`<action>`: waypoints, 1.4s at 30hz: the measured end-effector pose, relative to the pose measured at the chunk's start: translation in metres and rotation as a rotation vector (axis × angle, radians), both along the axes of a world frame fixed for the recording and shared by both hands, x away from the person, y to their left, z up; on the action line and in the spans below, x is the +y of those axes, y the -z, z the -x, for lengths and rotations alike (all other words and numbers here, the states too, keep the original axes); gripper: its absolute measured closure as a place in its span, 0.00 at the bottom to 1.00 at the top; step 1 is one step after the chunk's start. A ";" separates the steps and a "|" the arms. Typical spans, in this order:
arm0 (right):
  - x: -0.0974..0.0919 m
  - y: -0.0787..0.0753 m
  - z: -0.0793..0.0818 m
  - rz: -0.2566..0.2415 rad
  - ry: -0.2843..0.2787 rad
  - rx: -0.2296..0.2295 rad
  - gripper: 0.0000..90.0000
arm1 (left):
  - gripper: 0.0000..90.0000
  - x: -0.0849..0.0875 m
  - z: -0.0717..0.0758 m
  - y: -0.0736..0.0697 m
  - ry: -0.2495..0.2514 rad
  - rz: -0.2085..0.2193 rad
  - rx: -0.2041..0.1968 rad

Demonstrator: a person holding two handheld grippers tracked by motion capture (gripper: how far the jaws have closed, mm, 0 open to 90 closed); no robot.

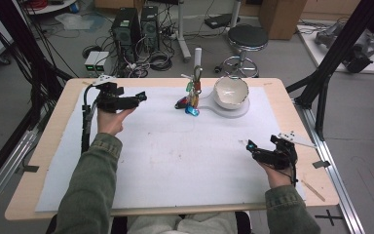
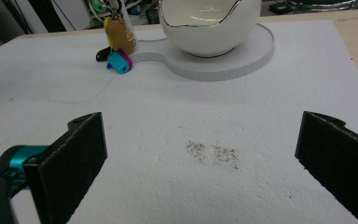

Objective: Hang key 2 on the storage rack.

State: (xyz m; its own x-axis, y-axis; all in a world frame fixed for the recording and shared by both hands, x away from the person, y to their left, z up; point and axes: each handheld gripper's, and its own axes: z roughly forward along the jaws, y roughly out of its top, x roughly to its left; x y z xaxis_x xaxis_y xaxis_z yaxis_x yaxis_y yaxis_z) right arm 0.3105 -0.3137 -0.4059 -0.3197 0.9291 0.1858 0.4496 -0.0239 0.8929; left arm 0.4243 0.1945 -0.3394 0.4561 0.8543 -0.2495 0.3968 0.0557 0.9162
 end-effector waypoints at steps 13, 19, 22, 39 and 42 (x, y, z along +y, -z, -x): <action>0.001 0.000 0.001 0.021 0.002 -0.008 0.01 | 0.02 0.011 0.023 0.003 -0.026 -0.033 -0.031; 0.002 -0.001 0.002 0.028 -0.003 -0.015 0.01 | 0.02 0.012 0.034 0.004 -0.040 -0.055 -0.040; 0.003 -0.001 0.002 0.033 -0.006 -0.018 0.01 | 0.02 0.015 0.039 0.004 -0.047 -0.067 -0.041; 0.003 -0.001 0.003 0.050 -0.002 -0.025 0.01 | 0.02 0.034 0.067 0.017 -0.102 -0.091 -0.049; 0.003 -0.002 0.003 0.050 -0.001 -0.035 0.01 | 0.02 0.035 0.071 0.020 -0.104 -0.087 -0.046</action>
State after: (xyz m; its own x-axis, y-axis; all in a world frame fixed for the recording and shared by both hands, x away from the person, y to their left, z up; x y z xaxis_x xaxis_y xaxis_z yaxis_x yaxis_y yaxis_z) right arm 0.3072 -0.3107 -0.4039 -0.3265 0.9365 0.1278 0.4181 0.0219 0.9081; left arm 0.3535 0.2291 -0.3594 0.3735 0.9148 -0.1535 0.3507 0.0140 0.9364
